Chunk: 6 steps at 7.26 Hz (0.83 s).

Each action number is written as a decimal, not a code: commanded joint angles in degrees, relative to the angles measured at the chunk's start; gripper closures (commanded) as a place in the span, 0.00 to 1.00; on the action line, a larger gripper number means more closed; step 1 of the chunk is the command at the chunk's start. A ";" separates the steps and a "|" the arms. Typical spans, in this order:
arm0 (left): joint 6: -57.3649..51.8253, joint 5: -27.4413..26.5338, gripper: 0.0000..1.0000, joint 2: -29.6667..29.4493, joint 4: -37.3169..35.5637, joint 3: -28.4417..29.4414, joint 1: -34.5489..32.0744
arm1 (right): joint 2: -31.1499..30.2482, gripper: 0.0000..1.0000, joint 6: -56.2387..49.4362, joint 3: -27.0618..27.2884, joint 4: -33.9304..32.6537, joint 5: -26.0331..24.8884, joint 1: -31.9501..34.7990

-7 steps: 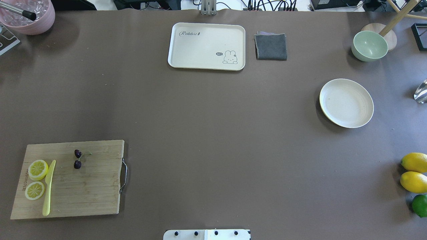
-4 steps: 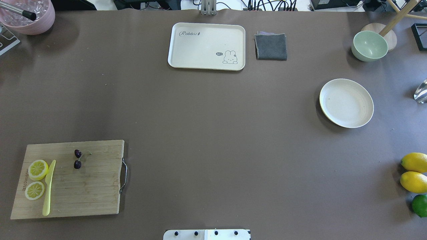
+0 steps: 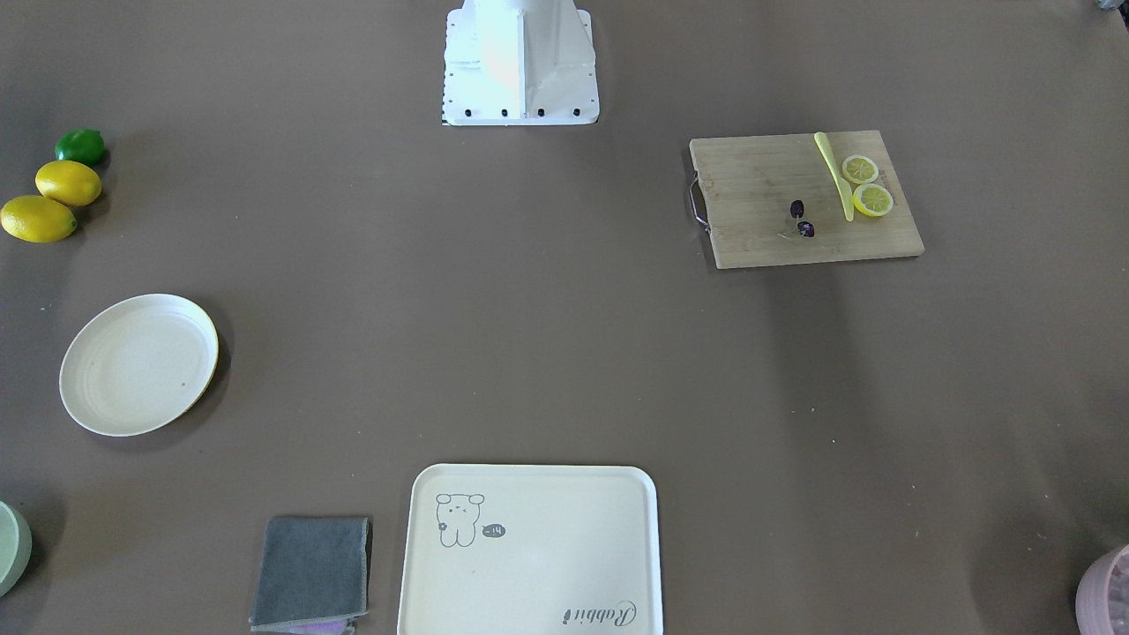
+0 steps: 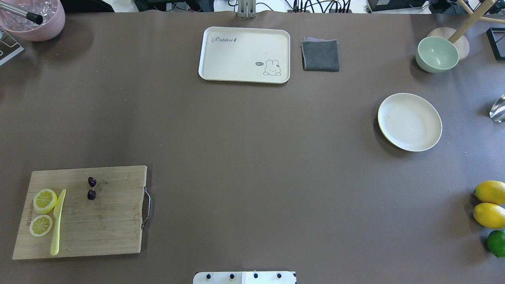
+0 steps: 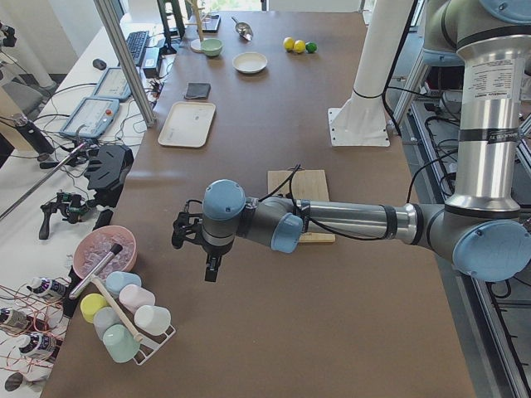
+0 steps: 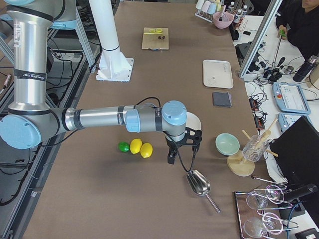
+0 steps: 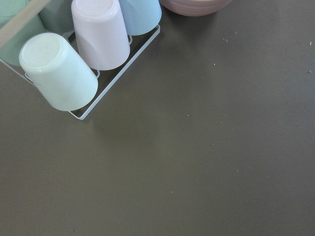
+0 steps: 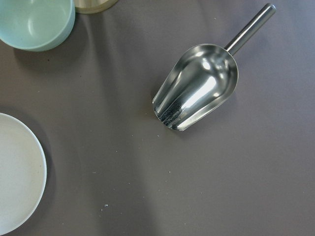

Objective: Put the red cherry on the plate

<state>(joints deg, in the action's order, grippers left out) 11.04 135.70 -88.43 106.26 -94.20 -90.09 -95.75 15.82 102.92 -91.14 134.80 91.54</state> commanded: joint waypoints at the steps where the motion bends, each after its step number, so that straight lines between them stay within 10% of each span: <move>1: 0.03 0.00 0.01 -0.16 -0.09 0.24 0.00 | 0.21 0.00 0.26 0.00 0.00 0.02 0.04; 6: 0.12 0.00 0.01 0.01 0.00 0.16 0.00 | 1.35 0.00 0.62 0.52 0.00 0.02 -0.05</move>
<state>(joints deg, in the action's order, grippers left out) 11.05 135.62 -88.39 106.26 -93.90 -90.09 -94.67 16.43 103.41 -91.14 134.95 91.50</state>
